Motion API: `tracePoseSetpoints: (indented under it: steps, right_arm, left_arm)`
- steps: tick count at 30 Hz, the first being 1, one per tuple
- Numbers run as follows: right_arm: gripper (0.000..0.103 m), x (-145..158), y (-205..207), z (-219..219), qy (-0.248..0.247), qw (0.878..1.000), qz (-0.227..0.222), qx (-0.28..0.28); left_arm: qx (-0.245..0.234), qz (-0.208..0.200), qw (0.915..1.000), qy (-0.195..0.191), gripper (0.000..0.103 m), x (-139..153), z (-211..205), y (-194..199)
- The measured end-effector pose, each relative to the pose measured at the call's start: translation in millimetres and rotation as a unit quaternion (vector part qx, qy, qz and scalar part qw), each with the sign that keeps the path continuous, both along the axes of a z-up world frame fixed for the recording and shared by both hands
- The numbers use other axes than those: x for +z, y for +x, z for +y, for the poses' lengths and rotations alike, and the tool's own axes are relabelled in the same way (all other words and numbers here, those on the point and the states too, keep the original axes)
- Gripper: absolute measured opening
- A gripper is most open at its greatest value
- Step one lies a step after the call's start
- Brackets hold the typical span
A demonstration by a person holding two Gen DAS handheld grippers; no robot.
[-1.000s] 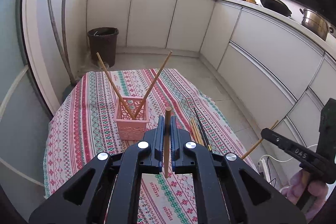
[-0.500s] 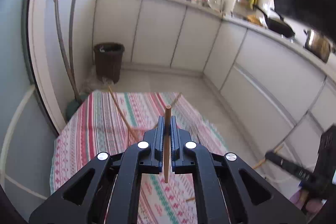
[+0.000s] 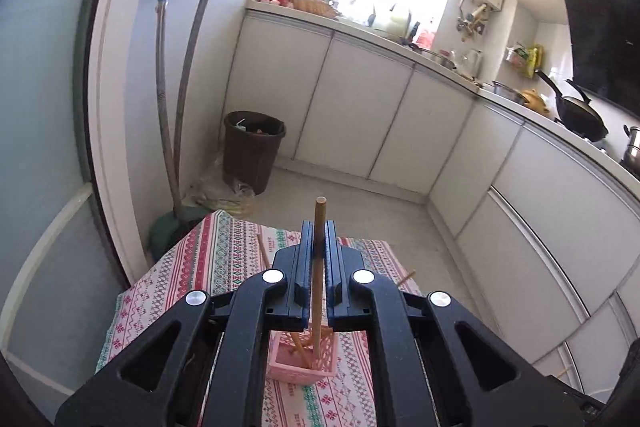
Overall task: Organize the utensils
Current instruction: 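Insert the left chopstick into the pink holder and open while the right tool carries its chopstick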
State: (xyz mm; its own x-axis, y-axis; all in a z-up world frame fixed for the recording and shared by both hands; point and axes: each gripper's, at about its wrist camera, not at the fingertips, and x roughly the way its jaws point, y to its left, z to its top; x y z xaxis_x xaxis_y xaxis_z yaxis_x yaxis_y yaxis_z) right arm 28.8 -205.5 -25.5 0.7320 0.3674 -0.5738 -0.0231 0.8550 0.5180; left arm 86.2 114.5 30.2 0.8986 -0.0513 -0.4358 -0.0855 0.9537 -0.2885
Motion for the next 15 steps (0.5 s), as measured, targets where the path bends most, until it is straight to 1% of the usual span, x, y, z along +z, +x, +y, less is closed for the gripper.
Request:
tracePoseSetpoints:
  steps: [2, 4, 5, 8, 12, 15]
  right_arm:
    - [0.006, 2.8, 2.0, 3.3, 0.0, 1.0, -0.003, 0.003]
    - [0.006, 7.2, 3.2, 8.4, -0.002, 1.0, -0.008, 0.007]
    - [0.006, 10.1, 3.9, 11.0, -0.001, 1.0, -0.012, 0.009]
    - [0.006, 20.7, 9.1, 20.5, -0.002, 1.0, -0.024, 0.014]
    - [0.006, 39.0, 22.1, 38.5, -0.008, 0.999, -0.046, 0.019]
    - [0.006, 55.8, 37.0, 56.6, -0.012, 0.997, -0.069, 0.02]
  left_arm:
    - [0.005, 0.006, 0.9999, -0.007, 0.005, -10.0, 6.0, 7.0]
    - [0.009, 0.025, 0.9992, -0.03, 0.006, -20.7, 15.1, 13.2]
    - [0.013, 0.032, 0.9988, -0.034, 0.008, -22.9, 18.7, 14.3]
    - [0.022, 0.029, 0.9987, -0.036, 0.019, -18.9, 25.8, 5.3]
    - [0.022, 0.032, 0.9987, -0.032, 0.024, -13.2, 27.3, -13.3]
    - [0.024, 0.049, 0.9973, -0.049, 0.024, -16.3, 32.9, -21.2]
